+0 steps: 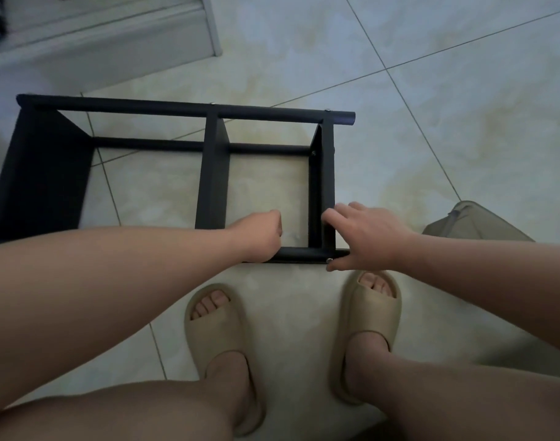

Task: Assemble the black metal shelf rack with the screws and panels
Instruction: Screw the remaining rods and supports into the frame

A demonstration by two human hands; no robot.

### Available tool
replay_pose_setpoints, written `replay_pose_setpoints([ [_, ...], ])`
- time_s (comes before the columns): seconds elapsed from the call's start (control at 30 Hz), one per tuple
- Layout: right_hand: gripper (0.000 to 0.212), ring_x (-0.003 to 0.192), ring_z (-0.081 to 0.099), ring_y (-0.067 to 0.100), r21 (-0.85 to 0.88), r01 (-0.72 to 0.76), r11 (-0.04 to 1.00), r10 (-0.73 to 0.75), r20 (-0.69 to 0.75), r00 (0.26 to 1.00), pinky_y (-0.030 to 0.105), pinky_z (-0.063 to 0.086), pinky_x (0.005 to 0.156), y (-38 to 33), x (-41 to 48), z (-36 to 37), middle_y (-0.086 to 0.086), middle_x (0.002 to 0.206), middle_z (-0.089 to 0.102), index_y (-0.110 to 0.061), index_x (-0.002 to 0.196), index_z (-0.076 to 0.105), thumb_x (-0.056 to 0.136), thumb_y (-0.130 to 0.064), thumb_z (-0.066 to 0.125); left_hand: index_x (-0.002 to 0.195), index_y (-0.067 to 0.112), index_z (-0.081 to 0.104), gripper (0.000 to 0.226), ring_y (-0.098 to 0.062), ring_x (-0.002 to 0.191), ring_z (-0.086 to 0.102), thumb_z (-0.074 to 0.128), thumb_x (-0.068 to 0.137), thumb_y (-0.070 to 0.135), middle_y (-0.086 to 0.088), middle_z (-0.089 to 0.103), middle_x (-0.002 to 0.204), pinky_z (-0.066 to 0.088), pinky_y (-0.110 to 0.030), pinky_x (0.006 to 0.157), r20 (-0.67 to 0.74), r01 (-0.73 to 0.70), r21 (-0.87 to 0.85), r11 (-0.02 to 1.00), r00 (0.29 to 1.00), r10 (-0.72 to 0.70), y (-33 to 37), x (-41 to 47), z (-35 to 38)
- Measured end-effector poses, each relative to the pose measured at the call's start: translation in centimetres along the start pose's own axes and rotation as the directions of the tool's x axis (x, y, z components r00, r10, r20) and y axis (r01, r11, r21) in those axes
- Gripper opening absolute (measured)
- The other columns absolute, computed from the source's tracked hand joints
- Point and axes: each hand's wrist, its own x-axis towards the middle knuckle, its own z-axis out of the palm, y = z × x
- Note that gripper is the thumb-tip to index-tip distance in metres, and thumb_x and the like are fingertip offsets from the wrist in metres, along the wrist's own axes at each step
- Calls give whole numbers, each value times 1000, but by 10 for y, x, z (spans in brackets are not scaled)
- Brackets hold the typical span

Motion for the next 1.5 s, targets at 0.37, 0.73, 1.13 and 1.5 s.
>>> replay_pose_setpoints([
  [0.37, 140, 154, -25, 27, -103, 118, 988, -123, -42, 991, 52, -3, 127, 25, 29, 7, 11, 167, -24, -7, 161, -9, 65, -102, 30, 85, 26, 76, 15, -5, 72, 63, 65, 91, 18, 13, 68, 68, 46, -22, 66, -4, -54, -209, 976, 998, 55, 7, 47, -6],
  [0.73, 136, 157, -11, 34, 11, 224, 975, -214, -256, 943, 57, 5, 126, 36, 40, 39, 20, 169, -8, 0, 161, 3, 73, -98, 37, 78, 26, 71, 14, -5, 67, 63, 75, 83, 14, 9, 69, 71, 50, -19, 64, 24, -122, -490, 863, 988, 153, -4, 63, 11],
  [1.13, 136, 157, -10, 34, 97, 197, 976, -159, -305, 939, 59, 7, 125, 37, 35, 49, 20, 169, -9, -3, 162, 3, 71, -95, 45, 93, 16, 64, 2, -14, 85, 73, 64, 95, 17, -4, 78, 89, 52, -30, 77, 216, 138, -842, 521, 972, 92, 15, 60, 15],
  [1.5, 135, 157, -12, 32, 172, 217, 961, -155, -316, 936, 57, 7, 126, 37, 35, 51, 17, 170, -10, -5, 162, 4, 71, -93, 50, 97, 23, 65, 8, -10, 79, 71, 61, 97, 30, 5, 77, 85, 49, -29, 73, 272, 215, -857, 468, 961, 56, 20, 64, 12],
])
